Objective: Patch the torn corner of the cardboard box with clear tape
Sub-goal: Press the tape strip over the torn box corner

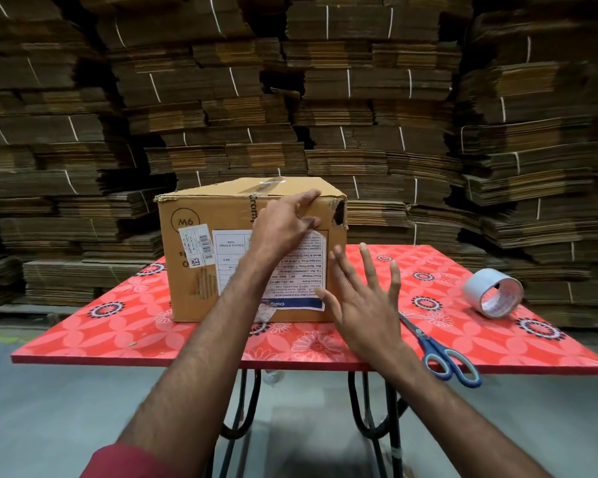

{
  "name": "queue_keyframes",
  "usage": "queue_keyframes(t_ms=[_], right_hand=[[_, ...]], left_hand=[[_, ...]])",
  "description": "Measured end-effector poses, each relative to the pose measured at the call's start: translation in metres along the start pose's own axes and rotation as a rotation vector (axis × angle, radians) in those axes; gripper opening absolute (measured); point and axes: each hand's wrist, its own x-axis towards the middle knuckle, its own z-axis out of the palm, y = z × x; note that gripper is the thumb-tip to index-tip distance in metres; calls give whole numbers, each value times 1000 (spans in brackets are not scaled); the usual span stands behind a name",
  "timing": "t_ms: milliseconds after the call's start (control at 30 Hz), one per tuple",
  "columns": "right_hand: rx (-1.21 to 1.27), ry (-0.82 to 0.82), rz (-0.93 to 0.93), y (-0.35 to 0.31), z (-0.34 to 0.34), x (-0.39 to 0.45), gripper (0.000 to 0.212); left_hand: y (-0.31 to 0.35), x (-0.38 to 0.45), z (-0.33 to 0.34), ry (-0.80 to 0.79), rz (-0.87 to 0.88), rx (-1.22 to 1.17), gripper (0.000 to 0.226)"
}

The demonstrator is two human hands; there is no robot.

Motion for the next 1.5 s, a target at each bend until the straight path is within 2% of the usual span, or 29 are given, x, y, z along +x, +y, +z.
queue_keyframes(t_ms=[233,400,467,667,967,1033,1100,1267,1500], right_hand=[[18,163,-121,21,-34,55,65],[-123,117,-289,53,-35,87,64],[-127,121,-297,62,-32,87,64],[120,57,-129,57,-17,77,67],[980,-135,137,23,-18,80,62],[1111,-143,196,15,-18,84,68],[1140,-128,225,11,-16,86,73],[1170,-124,254,6,-14,78,54],[952,-124,238,8,8,42,54]], left_hand=[[1,-1,0,13,4,14,55],[2,-2,-1,-7,-2,15,56],[2,-1,-1,-7,-2,22,56],[3,-3,-1,-11,-6,-12,57],[2,0,1,-30,-21,-73,59],[0,1,2,-26,-20,-77,60],[-1,1,2,-27,-23,-84,61],[-1,2,4,-17,-15,-91,61],[-1,1,5,-12,-16,-109,60]])
